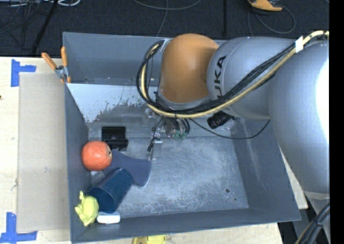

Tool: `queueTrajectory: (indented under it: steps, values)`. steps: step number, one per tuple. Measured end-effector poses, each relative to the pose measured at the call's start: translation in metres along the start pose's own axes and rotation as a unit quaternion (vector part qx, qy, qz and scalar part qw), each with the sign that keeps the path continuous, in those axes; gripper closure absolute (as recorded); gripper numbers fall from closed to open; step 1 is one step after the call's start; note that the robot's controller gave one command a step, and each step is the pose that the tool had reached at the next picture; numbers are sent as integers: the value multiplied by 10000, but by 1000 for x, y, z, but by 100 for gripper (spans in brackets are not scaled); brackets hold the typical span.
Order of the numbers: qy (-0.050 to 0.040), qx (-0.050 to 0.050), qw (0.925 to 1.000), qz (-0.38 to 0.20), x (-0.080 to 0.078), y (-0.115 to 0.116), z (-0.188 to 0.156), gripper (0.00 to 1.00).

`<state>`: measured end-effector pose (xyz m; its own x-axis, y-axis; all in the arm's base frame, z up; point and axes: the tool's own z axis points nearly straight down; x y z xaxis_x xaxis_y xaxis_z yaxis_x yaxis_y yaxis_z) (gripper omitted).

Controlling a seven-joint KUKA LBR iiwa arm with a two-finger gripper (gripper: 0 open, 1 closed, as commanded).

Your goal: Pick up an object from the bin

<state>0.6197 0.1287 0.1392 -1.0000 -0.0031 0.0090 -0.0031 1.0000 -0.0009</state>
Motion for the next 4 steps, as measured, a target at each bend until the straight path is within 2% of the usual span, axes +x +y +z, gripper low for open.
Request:
queueTrajectory:
  steps: [1, 2, 3, 4]
  values:
    - [-38, -4, 10000, 15, -2, -1, -5, 0]
    - [-83, 1, 9961, -880, -6, 46, 43, 0]
    - [-33, -2, 9973, -728, -1, 64, 50, 0]
    - [-58, -17, 9935, 1140, 0, 75, 37, 0]
